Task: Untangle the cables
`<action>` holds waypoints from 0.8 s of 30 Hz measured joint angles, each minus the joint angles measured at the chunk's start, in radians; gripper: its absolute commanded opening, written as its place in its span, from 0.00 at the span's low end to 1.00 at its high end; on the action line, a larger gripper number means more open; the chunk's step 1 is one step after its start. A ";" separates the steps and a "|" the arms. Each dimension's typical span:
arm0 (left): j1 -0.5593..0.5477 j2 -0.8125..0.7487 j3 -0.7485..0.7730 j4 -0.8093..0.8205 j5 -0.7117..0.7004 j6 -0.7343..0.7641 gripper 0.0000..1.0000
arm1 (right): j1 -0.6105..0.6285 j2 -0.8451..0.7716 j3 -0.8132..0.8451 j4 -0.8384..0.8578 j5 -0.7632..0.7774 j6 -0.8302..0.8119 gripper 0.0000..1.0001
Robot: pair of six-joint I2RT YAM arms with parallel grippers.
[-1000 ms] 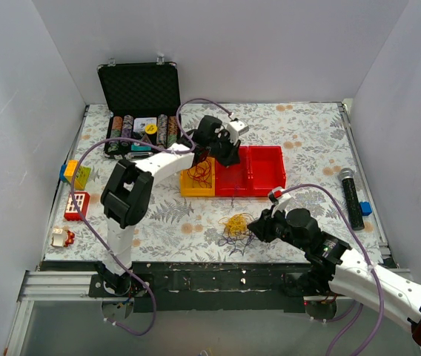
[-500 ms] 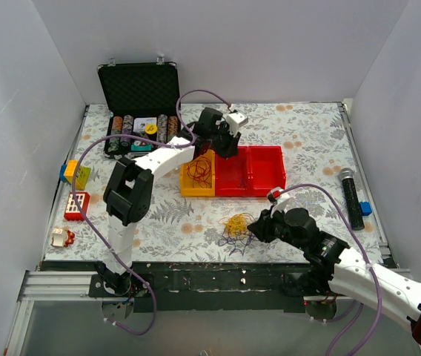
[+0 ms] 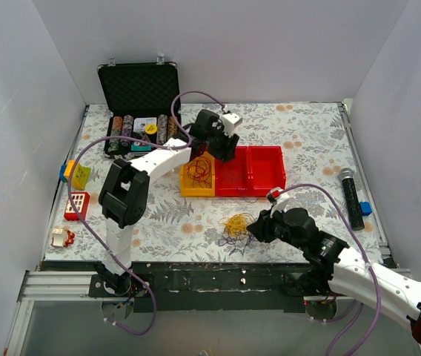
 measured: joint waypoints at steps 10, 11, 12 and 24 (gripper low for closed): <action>-0.050 -0.252 -0.156 -0.010 0.206 0.253 0.57 | 0.000 -0.032 0.002 -0.054 0.058 0.000 0.39; -0.070 -0.274 -0.180 -0.014 0.224 0.297 0.57 | 0.000 -0.039 0.002 -0.060 0.066 0.001 0.39; -0.097 -0.293 -0.204 -0.022 0.245 0.350 0.57 | 0.000 -0.049 0.002 -0.069 0.076 0.004 0.39; -0.196 -0.173 -0.259 -0.106 0.288 0.694 0.54 | 0.000 -0.166 0.003 -0.159 0.169 0.042 0.38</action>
